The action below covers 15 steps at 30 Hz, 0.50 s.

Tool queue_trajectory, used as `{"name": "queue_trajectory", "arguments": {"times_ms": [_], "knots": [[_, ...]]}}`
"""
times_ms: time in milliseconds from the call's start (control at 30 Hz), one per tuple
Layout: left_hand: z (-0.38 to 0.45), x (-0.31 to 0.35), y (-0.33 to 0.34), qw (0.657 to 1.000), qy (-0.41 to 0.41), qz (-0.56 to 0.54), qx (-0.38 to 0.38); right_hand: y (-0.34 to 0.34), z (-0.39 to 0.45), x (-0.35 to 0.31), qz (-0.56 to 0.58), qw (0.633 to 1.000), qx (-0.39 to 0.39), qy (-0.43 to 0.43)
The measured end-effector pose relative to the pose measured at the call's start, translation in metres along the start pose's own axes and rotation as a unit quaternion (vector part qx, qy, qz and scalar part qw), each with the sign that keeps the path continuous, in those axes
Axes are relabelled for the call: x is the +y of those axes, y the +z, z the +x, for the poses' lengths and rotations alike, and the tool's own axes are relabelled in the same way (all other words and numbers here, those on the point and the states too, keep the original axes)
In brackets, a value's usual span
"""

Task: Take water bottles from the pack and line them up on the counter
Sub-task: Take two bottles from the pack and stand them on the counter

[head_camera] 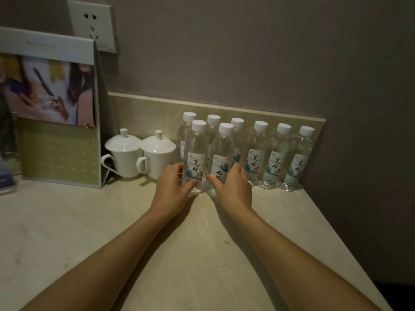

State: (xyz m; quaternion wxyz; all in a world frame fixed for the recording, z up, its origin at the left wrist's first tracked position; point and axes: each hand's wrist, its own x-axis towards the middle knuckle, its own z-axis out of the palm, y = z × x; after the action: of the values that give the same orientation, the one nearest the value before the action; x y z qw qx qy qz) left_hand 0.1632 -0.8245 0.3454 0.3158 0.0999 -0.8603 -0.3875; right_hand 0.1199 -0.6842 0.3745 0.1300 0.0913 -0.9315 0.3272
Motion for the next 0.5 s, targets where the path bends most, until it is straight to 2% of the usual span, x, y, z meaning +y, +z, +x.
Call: {"name": "queue_trajectory", "arguments": {"times_ms": [500], "knots": [[0.0040, 0.0088, -0.0017, 0.999, -0.031, -0.024, -0.027, -0.0010, -0.0053, 0.0000, 0.027, 0.999, -0.029, 0.000]]}}
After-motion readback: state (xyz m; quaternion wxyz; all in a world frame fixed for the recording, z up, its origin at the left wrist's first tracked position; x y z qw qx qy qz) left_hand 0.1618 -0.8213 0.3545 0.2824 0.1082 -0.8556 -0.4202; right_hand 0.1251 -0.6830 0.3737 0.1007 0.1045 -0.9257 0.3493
